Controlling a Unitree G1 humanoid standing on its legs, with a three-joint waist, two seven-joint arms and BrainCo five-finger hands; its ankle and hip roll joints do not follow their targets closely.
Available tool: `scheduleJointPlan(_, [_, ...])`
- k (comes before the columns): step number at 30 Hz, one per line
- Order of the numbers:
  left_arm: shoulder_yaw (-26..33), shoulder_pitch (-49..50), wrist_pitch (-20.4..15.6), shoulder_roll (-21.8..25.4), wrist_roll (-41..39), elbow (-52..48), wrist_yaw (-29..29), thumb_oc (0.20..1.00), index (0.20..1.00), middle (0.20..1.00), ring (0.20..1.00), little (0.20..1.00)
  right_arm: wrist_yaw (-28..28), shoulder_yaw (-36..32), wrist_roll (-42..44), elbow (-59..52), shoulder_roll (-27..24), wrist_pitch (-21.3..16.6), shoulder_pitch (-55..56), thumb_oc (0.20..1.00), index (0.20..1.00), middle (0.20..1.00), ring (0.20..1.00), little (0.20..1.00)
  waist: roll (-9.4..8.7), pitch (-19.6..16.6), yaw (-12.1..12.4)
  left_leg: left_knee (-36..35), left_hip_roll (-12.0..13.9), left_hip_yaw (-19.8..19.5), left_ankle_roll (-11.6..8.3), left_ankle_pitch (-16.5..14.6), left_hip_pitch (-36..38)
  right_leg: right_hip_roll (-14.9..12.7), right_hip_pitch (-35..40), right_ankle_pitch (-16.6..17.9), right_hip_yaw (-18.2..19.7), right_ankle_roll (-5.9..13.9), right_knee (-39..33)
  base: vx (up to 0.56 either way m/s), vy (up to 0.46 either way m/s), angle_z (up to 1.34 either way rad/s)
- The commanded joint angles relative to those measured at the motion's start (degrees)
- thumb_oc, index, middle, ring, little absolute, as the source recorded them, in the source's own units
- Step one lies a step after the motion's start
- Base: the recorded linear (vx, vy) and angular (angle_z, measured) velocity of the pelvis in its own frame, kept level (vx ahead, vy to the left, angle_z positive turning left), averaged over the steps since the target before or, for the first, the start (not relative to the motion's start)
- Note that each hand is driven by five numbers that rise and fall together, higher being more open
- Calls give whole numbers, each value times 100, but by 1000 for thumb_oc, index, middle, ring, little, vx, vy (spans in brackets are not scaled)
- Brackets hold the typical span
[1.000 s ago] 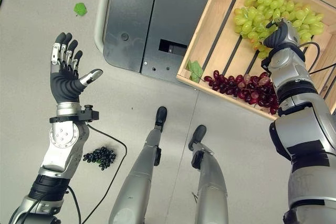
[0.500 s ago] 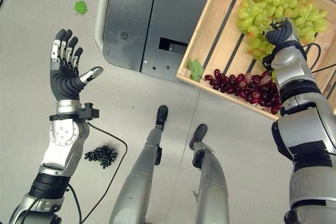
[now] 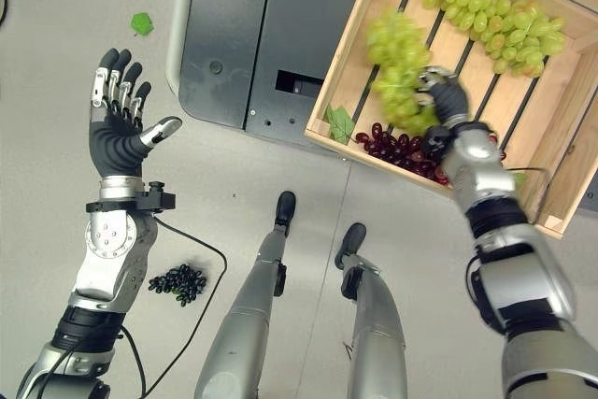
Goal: Pick up the fruits from the basket on one side to the basket on the other side
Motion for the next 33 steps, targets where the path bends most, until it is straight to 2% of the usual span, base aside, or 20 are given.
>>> scheduleJointPlan(1, [175, -52, -437, -141, -118, -40, -28, 1000, 1000, 1000, 1000, 1000, 491, -12, 848, -778, 367, -430, 211, 200, 200, 200, 200, 200, 241, -29, -83, 118, -150, 149, -45, -799, 658, -250, 730, 238, -14, 808, -765, -3, -55, 11])
scheduleJointPlan(9, [292, -45, -490, -259, -193, 26, -202, 1000, 1000, 1000, 1000, 1000, 631, -464, 1175, -1883, 782, -684, 988, 200, 200, 200, 200, 200, 255, -30, -96, -244, -149, 32, -92, -710, 1558, -277, 1732, 263, -225, 801, -1088, 7, -28, 10])
scheduleJointPlan(13, [388, 103, -476, -267, -225, -48, -352, 1000, 1000, 1000, 1000, 1000, 683, -549, 1107, -2283, 784, -690, 1210, 200, 200, 200, 200, 200, 242, -41, -102, -333, -141, 7, -78, -708, 1865, -281, 2044, 280, -253, 814, -1172, 12, 2, 9])
scheduleJointPlan(22, [586, 732, -437, -311, -351, -93, -804, 1000, 1000, 1000, 1000, 1000, 725, -931, 978, -3218, 740, -746, 1878, 200, 200, 200, 200, 200, 74, -678, -109, -297, -171, 46, 14, -919, 2341, -322, 2590, 257, -263, 841, -1294, 48, 23, 4])
scheduleJointPlan(33, [787, 1293, -256, -248, -510, -264, -1205, 1000, 1000, 1000, 1000, 1000, 617, -1216, 851, -3403, 606, -627, 2282, 200, 200, 200, 200, 200, -230, -1460, -156, -444, -122, 200, 89, -1070, 2913, -184, 3217, 376, -243, 866, -1784, 57, 8, -1])
